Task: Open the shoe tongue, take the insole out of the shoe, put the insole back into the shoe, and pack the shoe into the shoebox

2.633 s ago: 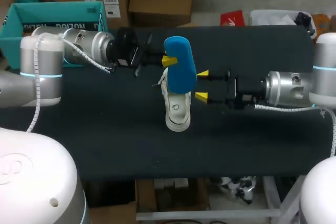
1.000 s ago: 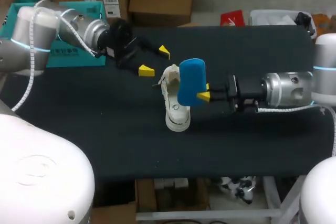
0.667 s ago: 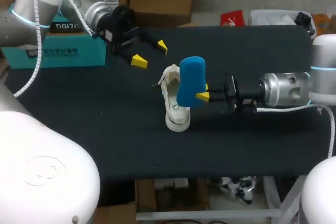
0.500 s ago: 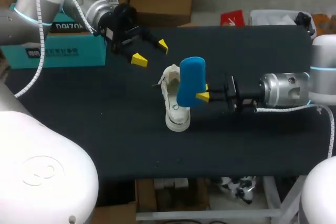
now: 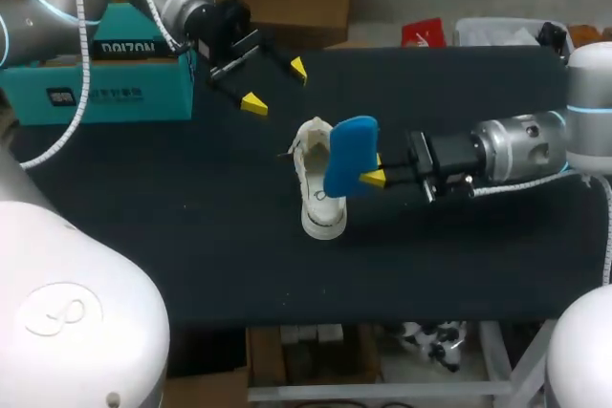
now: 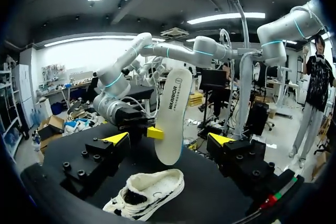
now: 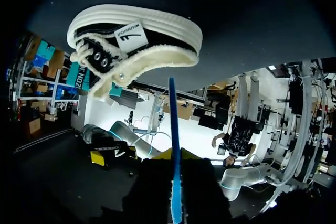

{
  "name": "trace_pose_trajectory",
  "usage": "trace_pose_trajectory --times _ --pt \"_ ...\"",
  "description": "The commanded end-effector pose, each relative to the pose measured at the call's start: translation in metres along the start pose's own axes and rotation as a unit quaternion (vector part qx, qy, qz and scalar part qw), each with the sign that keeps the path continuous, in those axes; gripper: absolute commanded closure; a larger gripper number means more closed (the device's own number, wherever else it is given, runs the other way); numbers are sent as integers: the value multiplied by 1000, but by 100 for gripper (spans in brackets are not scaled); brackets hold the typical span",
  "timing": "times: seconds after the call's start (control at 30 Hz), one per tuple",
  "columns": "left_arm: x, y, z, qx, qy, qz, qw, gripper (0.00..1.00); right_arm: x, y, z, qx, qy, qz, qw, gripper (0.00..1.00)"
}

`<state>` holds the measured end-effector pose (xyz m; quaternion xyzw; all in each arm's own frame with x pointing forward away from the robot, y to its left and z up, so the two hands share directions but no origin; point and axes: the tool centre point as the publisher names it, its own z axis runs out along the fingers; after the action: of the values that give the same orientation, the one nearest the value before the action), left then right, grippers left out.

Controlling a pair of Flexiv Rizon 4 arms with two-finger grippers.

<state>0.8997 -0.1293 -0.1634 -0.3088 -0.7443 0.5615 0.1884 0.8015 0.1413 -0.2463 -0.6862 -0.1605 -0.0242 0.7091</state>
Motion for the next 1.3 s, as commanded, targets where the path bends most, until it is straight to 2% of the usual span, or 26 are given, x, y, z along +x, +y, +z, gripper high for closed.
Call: trace_pose_trajectory --times 0.03,0.1,0.2,0.3,0.57,0.73,0.8,1.3 --pt "-20 -1 -11 -34 118 31 992 0 0 7 1 25 -12 1 1000 100" --pt "-23 -1 -11 -40 140 38 989 0 -2 7 4 21 -10 2 1000 100" --pt "-28 3 -8 -53 177 32 982 0 -7 6 15 5 -29 -18 999 100" --pt "-29 10 -5 -61 195 25 979 0 -14 4 24 -12 -41 -38 998 100" --pt "-23 23 -8 -60 189 31 980 0 -21 -10 28 -14 -38 -52 998 100" --pt "-18 28 -7 -56 199 31 978 0 -21 -14 28 3 -61 -47 997 100" --pt "-18 29 -7 -52 191 27 980 0 -20 -13 28 14 -68 -38 997 100" --pt "-18 29 -7 -51 191 26 980 0 -20 -13 28 14 -68 -38 997 100"
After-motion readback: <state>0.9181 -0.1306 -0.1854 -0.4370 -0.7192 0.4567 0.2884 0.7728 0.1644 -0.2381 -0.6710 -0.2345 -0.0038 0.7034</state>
